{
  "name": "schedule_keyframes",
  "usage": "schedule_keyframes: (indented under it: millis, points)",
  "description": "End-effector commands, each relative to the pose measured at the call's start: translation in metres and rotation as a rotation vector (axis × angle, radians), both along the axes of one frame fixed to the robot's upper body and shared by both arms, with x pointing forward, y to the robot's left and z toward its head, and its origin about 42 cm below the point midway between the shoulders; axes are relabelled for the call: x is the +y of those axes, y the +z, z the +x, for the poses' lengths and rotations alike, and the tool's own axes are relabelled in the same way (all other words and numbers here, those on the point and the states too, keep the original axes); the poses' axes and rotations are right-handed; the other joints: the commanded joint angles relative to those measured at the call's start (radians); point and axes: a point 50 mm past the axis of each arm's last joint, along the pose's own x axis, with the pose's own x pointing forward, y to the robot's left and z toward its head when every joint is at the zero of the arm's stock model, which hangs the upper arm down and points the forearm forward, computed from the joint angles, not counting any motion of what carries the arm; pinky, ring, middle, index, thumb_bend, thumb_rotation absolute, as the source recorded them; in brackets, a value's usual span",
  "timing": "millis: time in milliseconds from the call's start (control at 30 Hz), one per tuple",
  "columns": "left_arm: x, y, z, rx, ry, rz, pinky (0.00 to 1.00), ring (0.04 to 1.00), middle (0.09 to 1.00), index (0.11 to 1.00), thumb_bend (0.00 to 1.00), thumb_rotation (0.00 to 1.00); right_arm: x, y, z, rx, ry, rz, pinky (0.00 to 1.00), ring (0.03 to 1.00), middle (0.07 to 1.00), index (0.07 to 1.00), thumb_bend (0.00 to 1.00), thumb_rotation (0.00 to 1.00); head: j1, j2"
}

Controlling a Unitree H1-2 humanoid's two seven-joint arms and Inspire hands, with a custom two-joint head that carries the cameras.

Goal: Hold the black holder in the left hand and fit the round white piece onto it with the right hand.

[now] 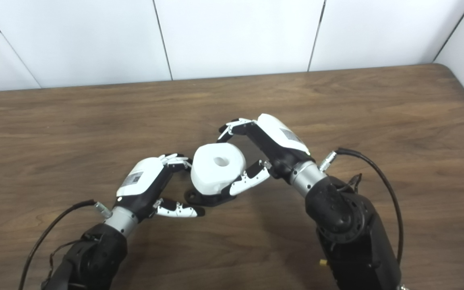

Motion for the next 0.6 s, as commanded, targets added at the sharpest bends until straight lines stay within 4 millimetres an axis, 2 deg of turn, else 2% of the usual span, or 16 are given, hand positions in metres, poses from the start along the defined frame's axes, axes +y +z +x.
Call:
schedule_keyframes:
  millis: [0,567]
  points:
    - [-0.0023,-0.0079,0.0028,0.058,-0.008,0.018,0.94,0.912,0.829,0.640,0.79,0.21,0.0011,0.0144,-0.0025,-0.073,0.001,0.019,0.96,0.913,0.817,0.482,0.53,0.14,-0.001,0.002]
    - [-0.0020,-0.0105,0.0018,0.059,-0.009,0.034,0.93,0.901,0.823,0.578,0.78,0.18,-0.0039,0.0188,0.0001,-0.077,-0.004,0.018,0.95,0.917,0.822,0.483,0.53,0.14,0.001,0.012]
